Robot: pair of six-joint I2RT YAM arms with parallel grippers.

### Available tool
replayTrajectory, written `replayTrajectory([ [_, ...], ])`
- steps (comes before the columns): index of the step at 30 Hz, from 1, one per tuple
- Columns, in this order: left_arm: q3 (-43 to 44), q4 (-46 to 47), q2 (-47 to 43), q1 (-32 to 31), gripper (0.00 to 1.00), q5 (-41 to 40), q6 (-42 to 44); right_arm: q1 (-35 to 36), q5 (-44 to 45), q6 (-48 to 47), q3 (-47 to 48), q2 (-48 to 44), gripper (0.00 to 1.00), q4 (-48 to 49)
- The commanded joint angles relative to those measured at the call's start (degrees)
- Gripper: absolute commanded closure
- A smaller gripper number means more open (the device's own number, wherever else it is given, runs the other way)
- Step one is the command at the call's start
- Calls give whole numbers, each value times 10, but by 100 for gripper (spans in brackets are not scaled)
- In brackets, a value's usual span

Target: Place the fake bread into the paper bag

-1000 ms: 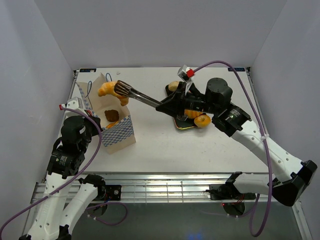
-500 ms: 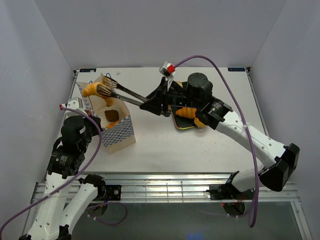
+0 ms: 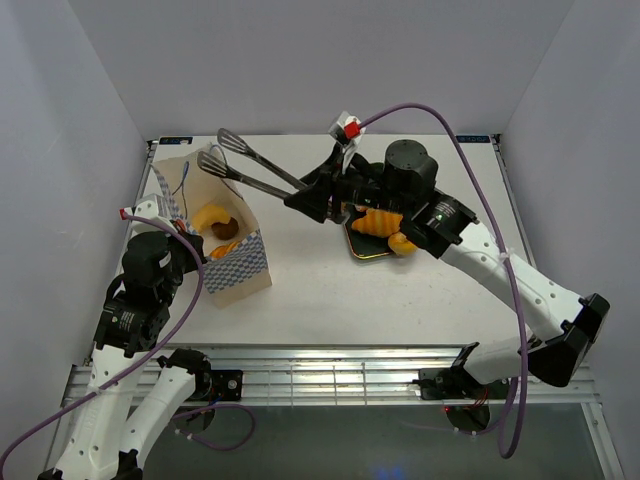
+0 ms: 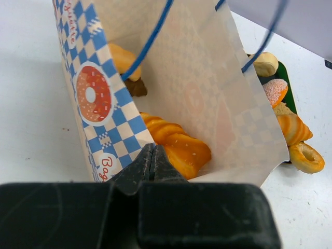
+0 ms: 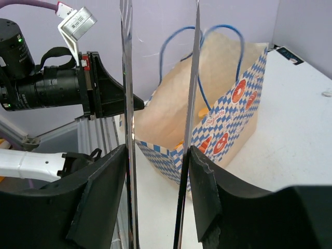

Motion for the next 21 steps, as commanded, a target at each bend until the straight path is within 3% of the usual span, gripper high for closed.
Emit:
replayTrajectory([
  [1,-1,-12,2,2,100,8,-3,2,54,-27,31,-42,44,2],
  [11,-1,-13,-2,2,100,-3,4,-2,216,-41,-20,-103,46,-7],
  [21,-6,-7,4,2,100,-5,5,-16,289,-25,-188,-180,46,-28],
])
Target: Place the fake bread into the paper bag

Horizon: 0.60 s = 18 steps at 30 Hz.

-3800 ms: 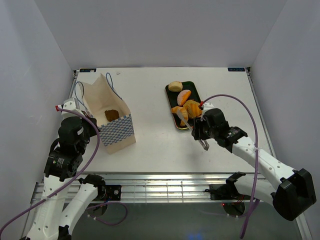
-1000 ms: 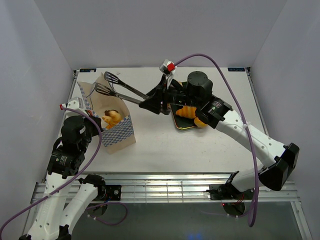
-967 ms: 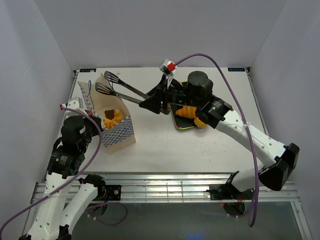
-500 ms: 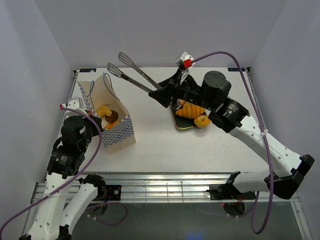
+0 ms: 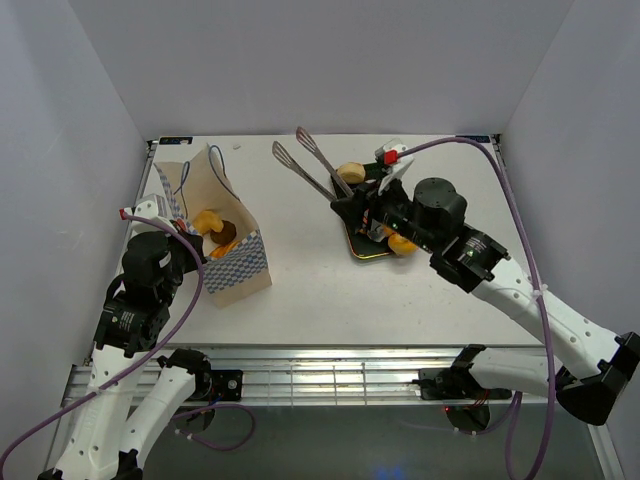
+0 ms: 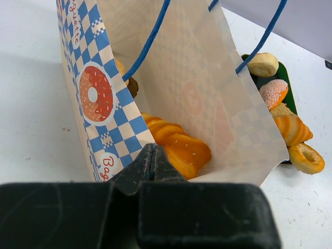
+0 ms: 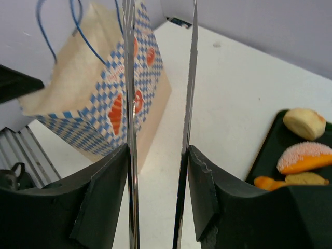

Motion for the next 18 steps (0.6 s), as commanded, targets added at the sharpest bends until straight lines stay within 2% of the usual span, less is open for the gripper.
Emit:
replayTrajectory([
  [1,-7,-7,4,2,100,-4,6,-12,55,3,-53,-49,46,-5],
  [10,-12,-3,4,2,100,1,6,-50,105,52,-220,-161,46,-97],
  [18,-15,2,7,2,100,8,6,-59,228,119,-231,-218,45,-235],
])
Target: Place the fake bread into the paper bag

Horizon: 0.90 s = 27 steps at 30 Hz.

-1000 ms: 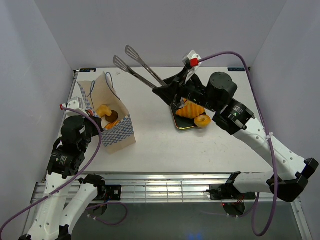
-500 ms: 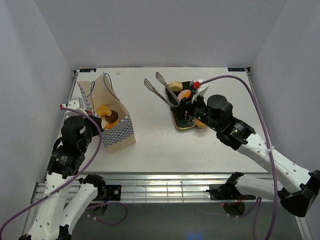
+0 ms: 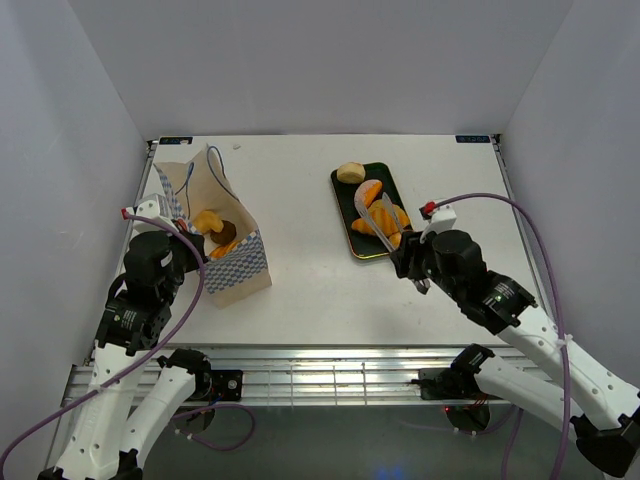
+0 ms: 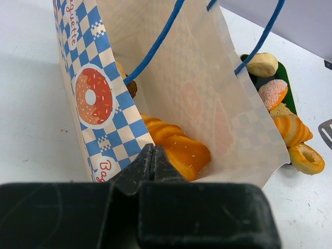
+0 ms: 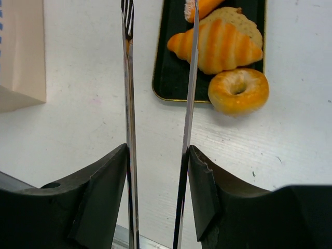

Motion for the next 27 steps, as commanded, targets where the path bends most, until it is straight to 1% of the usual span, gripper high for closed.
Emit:
replayTrajectory([
  [1,-8,-8,6,2,100,9,5,-4,84,62,13,-25,45,-75],
  [4,-9,-5,8,2,100,14,6,-6,109,97,22,-36,45,-129],
  [5,-9,-5,10,2,100,14,6,-6,111,123,23,-39,45,-141],
  [12,-21,-3,-1,2,100,11,7,-6,112,227,5,-91,44,-195],
  [17,-22,1,-5,2,100,3,8,-6,106,273,-11,-121,44,-202],
  [23,-28,4,-11,2,100,5,12,-6,92,305,-24,-115,43,-202],
  [25,-29,4,-15,2,100,4,13,-6,92,310,-23,-118,39,-197],
  [27,-31,5,-23,2,100,2,12,-7,91,315,-15,-109,39,-197],
])
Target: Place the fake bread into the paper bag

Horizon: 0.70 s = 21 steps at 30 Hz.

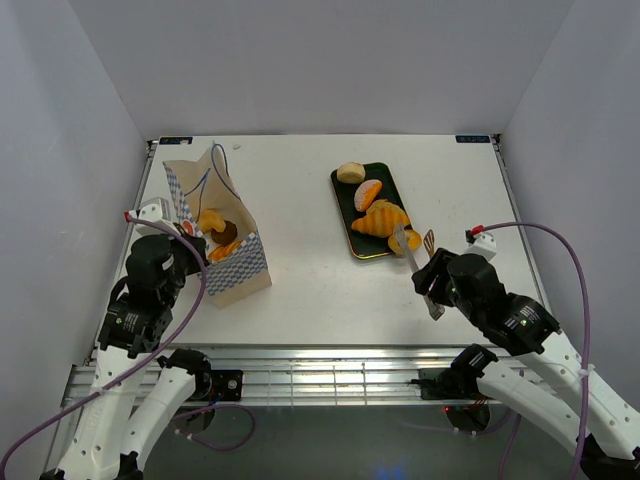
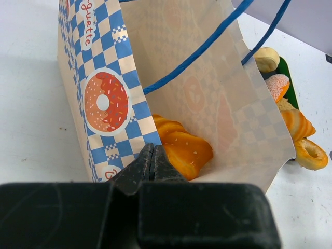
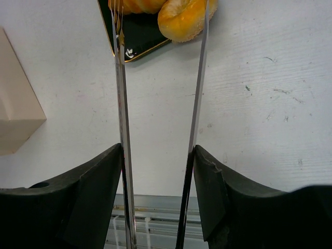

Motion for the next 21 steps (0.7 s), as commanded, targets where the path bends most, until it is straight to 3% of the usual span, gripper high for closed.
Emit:
replayTrajectory([
  [1,-14,1,-13,2,100,-5,7,-2,5,29,16,8,38,13],
  [14,-21,3,-33,2,100,-6,10,-34,-39,33,-10,51,37,53],
  [21,-22,4,-36,2,100,-6,12,-91,-100,1,-18,82,38,84],
])
